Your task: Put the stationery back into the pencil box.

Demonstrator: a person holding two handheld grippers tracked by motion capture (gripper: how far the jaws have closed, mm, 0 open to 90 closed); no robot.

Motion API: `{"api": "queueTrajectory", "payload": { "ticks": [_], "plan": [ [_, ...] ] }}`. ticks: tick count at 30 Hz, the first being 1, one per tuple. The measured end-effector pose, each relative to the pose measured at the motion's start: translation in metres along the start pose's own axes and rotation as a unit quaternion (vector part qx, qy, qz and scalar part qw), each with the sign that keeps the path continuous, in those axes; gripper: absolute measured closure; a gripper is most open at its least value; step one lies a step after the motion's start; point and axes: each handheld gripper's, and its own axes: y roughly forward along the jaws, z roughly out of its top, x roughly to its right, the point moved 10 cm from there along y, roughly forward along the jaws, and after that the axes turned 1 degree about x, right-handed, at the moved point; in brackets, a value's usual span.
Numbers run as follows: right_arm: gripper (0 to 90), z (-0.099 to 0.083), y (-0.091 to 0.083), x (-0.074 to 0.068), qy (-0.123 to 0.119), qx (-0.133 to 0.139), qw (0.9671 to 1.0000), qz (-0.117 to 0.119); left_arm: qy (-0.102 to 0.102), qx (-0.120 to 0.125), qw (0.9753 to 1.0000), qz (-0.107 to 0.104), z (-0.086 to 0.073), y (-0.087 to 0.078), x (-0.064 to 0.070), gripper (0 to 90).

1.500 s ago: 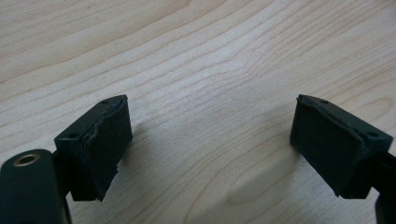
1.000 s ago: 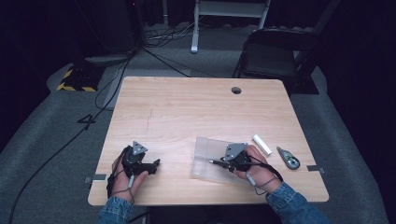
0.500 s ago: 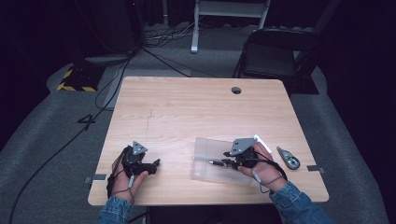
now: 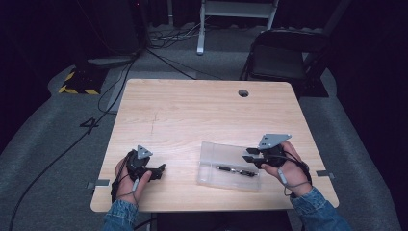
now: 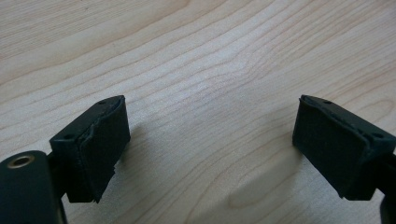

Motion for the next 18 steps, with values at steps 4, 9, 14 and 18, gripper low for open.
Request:
{"api": "queueTrajectory", "payload": {
  "ticks": [4,9,14,18],
  "plan": [
    [63.9,-0.003,-0.011,0.008,0.018,0.004,0.9998,-0.012,0.0,-0.001,1.0,0.001,0.0,0.0,0.0,11.4],
    [61.8,-0.008,-0.02,0.015,0.037,0.005,0.9991,-0.022,-0.003,-0.001,1.0,0.002,0.0,0.0,0.0,10.6],
    [59.7,-0.015,-0.03,0.024,0.062,0.005,0.9975,-0.034,0.0,-0.001,1.0,0.003,0.0,0.0,-0.001,10.6],
    [56.4,-0.025,-0.037,0.032,0.088,0.002,0.9952,-0.043,-0.001,-0.001,1.0,0.003,0.0,0.0,-0.001,10.6]
  ]
}}
